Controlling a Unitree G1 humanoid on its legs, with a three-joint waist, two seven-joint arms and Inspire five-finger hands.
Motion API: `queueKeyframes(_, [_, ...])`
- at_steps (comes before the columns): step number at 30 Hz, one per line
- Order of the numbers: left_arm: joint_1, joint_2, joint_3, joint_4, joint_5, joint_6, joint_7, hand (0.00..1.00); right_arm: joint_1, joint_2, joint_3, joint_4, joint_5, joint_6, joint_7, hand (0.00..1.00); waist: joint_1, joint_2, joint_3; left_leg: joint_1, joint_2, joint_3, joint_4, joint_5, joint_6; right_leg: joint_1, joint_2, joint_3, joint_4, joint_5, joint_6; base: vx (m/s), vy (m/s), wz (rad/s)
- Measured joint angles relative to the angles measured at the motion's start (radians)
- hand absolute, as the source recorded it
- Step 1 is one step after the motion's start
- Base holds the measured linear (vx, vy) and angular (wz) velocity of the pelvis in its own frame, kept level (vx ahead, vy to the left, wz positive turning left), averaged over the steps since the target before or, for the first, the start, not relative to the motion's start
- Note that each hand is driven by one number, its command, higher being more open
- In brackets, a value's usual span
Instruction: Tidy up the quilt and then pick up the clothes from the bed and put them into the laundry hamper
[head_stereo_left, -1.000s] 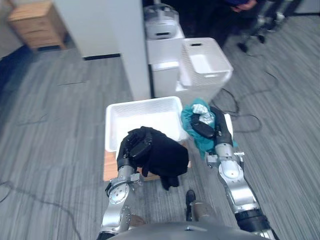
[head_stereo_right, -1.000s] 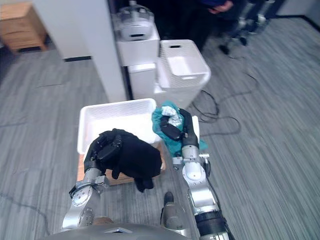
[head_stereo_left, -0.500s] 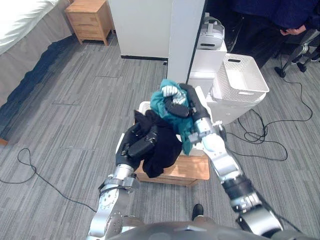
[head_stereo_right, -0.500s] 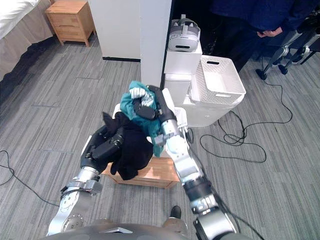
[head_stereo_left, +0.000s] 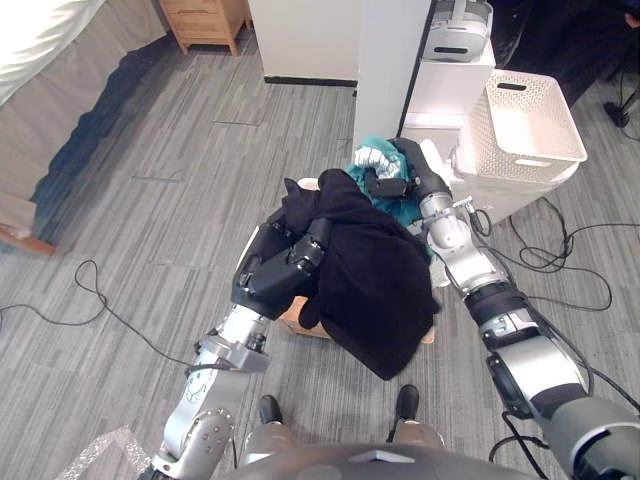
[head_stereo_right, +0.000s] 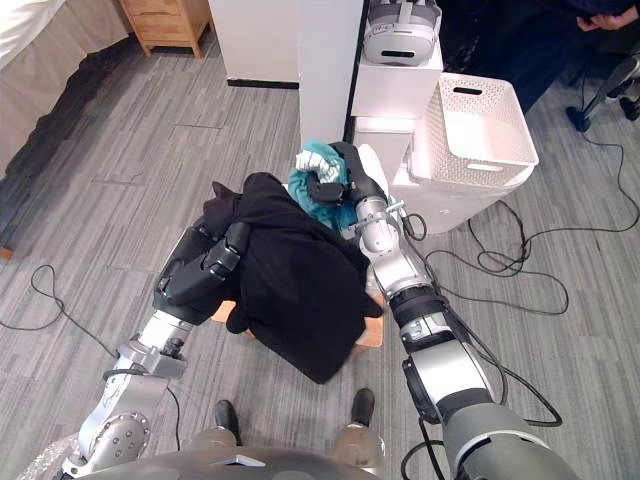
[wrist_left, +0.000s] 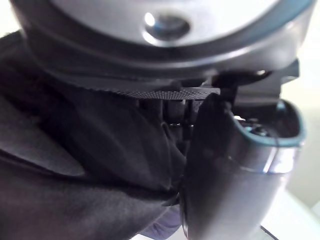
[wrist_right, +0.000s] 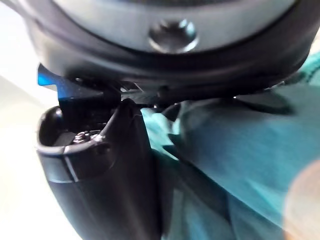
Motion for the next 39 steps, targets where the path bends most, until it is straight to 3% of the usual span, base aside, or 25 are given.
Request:
queueKeyframes(5, [-0.047, -0.001, 0.042, -0.003, 0.133, -0.033, 0.092, 0.00, 0.039, -0.009, -0.018, 0.016, -0.001, 0.015, 0.000, 1.00, -0.009, 0.008, 0.005, 0.005, 0.001, 0.004, 0.000, 0.003, -0.002, 0.001, 0.002, 0.005, 0.000, 0.000, 0.000, 0.00, -0.001, -0.01])
queueKeyframes(11, [-0.126, -0.024, 0.124, 0.012, 0.383, -0.041, 0.214, 0.00, 0.231, -0.004, -0.059, -0.258, -0.026, 0.018, 0.001, 1.00, -0.037, 0.006, 0.005, 0.062, 0.001, 0.033, -0.002, 0.002, -0.003, 0.038, 0.006, 0.030, 0.000, 0.000, 0.000, -0.01, -0.002, -0.09])
queueKeyframes(15, [-0.207, -0.028, 0.147, 0.051, 0.497, -0.041, 0.268, 0.00, 0.267, 0.001, -0.123, -0.315, -0.039, 0.017, 0.000, 1.00, -0.058, 0.002, 0.007, 0.073, 0.002, 0.036, -0.005, 0.002, -0.004, 0.049, 0.007, 0.035, 0.000, 0.003, 0.001, -0.06, -0.007, -0.03])
queueKeyframes(19, [-0.268, -0.042, 0.175, 0.111, 0.677, -0.040, 0.322, 0.00, 0.346, 0.007, -0.238, -0.365, -0.044, 0.018, -0.007, 1.00, -0.063, -0.012, 0.008, 0.090, 0.005, 0.064, -0.005, 0.002, -0.006, 0.049, 0.012, 0.061, -0.003, 0.004, 0.002, -0.04, -0.007, -0.15])
queueKeyframes(22, [-0.219, -0.043, 0.254, 0.112, 0.803, -0.037, 0.326, 0.00, 0.452, 0.006, -0.370, -0.432, -0.077, 0.018, -0.013, 1.00, -0.080, -0.018, 0.005, 0.090, 0.012, 0.065, -0.005, 0.003, -0.009, 0.048, 0.020, 0.060, -0.005, 0.006, 0.002, 0.02, -0.009, -0.03])
queueKeyframes(25, [-0.185, -0.044, 0.294, 0.118, 0.901, -0.035, 0.398, 0.00, 0.548, 0.006, -0.485, -0.452, -0.077, 0.018, -0.051, 1.00, -0.087, -0.032, -0.003, 0.093, 0.022, 0.076, -0.002, 0.000, -0.014, 0.046, 0.034, 0.069, -0.019, 0.010, -0.002, 0.05, -0.018, -0.13])
queueKeyframes(29, [-0.187, -0.042, 0.299, 0.147, 1.139, -0.012, 0.432, 0.00, 0.675, 0.008, -0.520, -0.460, -0.077, 0.017, -0.054, 1.00, -0.107, -0.049, -0.014, 0.106, 0.025, 0.103, -0.002, -0.010, -0.027, 0.042, 0.040, 0.094, -0.021, 0.011, -0.002, 0.02, -0.009, -0.20])
queueKeyframes(33, [-0.260, -0.034, 0.289, 0.306, 1.324, 0.032, 0.454, 0.00, 0.844, 0.055, -0.582, -0.462, -0.072, 0.012, -0.049, 1.00, -0.149, -0.056, -0.030, 0.106, 0.027, 0.134, -0.002, -0.017, -0.032, 0.021, 0.046, 0.120, -0.023, 0.012, -0.001, 0.01, -0.009, -0.18])
queueKeyframes(39, [-0.361, 0.007, 0.324, 0.467, 1.401, 0.128, 0.499, 0.00, 0.962, 0.074, -0.649, -0.459, -0.054, 0.011, -0.047, 1.00, -0.203, -0.050, -0.043, 0.103, 0.038, 0.191, -0.002, -0.023, -0.039, -0.027, 0.068, 0.173, -0.023, 0.018, -0.006, 0.01, -0.022, -0.30])
